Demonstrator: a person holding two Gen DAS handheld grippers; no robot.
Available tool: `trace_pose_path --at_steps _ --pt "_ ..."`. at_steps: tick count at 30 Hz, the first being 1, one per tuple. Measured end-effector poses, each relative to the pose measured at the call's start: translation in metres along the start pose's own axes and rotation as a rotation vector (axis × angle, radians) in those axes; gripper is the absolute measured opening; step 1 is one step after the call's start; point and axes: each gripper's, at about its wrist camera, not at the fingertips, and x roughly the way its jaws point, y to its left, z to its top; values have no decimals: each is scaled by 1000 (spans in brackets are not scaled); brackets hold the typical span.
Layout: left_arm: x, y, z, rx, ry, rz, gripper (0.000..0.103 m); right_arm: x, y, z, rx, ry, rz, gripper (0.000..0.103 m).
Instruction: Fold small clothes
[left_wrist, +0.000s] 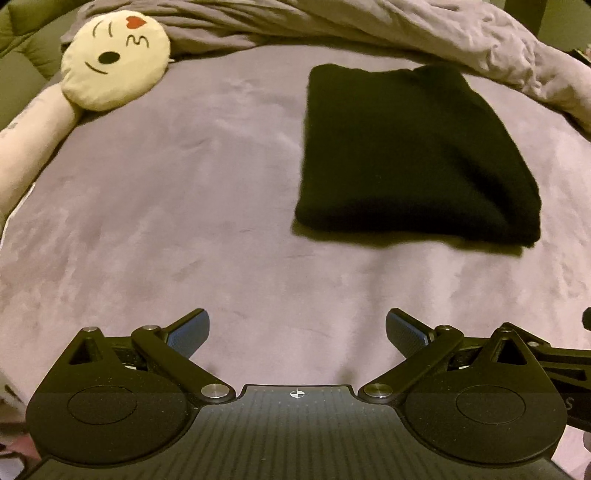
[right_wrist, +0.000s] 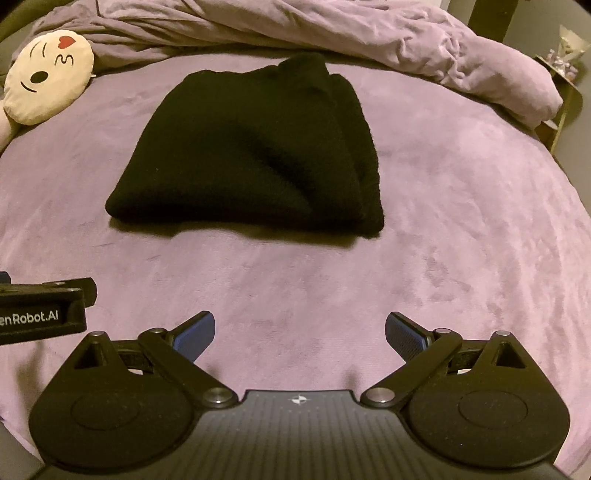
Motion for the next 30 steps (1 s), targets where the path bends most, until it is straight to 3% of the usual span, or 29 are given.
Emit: trace_pose_path --at_steps 9,30 --pt "1 1 2 -24 5 -32 103 0 -5 1 20 -3 9 99" --pt "-2 0 3 -26 -5 -19 103 -9 -5 5 17 -36 5 99"
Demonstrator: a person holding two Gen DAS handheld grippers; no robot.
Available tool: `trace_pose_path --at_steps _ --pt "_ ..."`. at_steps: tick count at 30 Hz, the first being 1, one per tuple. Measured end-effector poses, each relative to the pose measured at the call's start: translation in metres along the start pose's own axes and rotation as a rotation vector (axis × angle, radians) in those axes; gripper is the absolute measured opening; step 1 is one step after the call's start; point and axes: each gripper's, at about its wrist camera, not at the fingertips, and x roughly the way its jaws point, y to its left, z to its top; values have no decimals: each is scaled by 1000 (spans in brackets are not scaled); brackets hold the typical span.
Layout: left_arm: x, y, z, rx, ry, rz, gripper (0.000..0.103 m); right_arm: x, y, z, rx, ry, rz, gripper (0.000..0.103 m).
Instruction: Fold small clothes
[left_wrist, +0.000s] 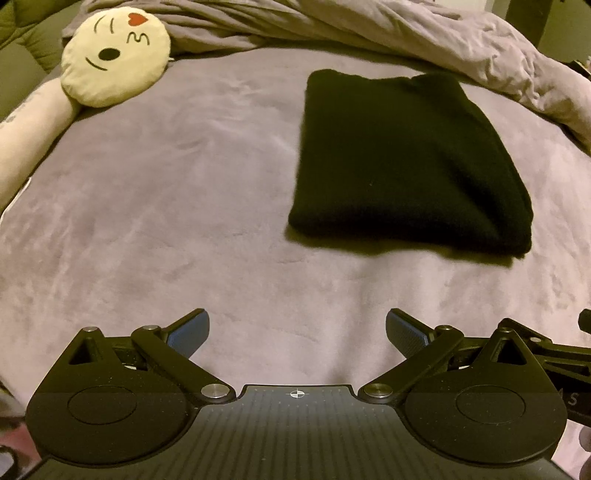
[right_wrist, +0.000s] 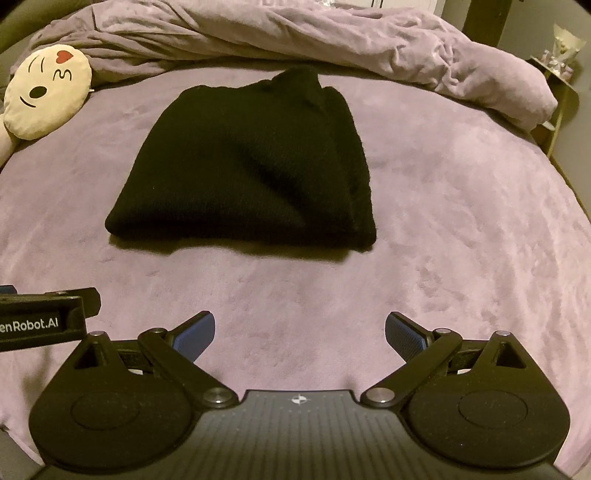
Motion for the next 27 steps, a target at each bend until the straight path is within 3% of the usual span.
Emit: trace_pose_path --at_steps 27 --pt "-1 -4 4 5 3 -10 103 -3 -2 3 8 -17 12 99"
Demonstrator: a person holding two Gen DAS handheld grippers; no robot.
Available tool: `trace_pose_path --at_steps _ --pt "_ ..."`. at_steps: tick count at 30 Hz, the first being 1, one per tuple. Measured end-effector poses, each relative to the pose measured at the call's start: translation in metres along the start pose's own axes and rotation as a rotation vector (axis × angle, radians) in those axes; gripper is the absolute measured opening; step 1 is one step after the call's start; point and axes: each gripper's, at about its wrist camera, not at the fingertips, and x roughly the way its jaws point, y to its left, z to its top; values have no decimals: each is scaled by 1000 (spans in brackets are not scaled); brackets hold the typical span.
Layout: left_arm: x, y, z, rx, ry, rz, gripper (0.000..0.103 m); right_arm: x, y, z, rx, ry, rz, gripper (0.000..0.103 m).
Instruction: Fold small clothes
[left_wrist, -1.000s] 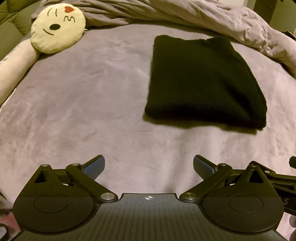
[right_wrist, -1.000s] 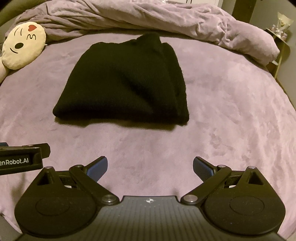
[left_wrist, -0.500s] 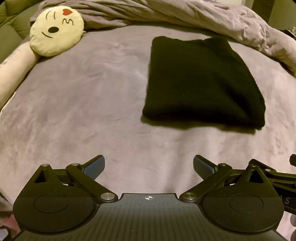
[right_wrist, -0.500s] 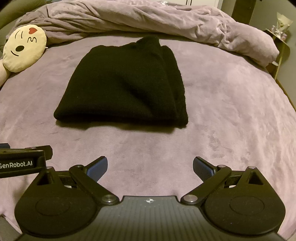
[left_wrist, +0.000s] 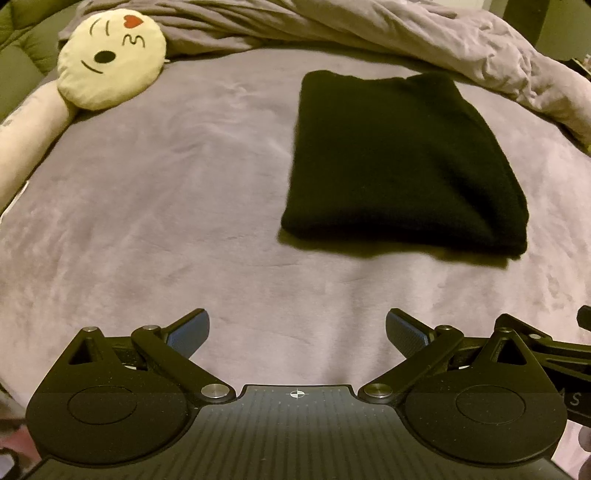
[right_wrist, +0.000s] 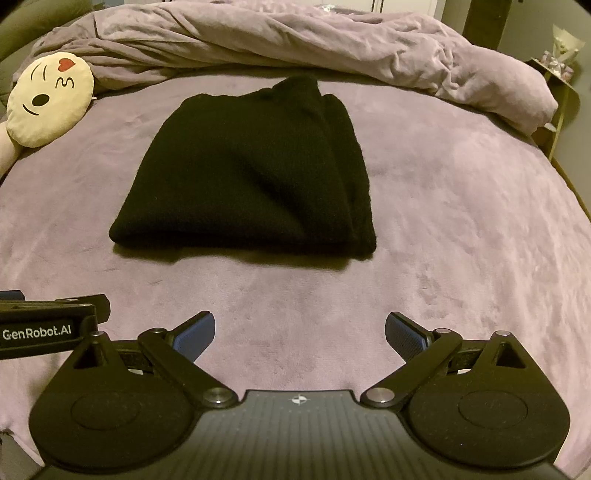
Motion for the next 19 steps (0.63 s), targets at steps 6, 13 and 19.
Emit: trace_pose_path --at_steps 6,13,19 --pt "2 0 -1 -4 5 -16 103 0 -2 1 7 -2 -2 99" --pt "1 -3 -4 15 -30 -6 103 0 -2 0 7 -4 -1 99" --pt "1 -5 -4 23 -40 14 103 0 -4 -1 7 -6 -1 99"
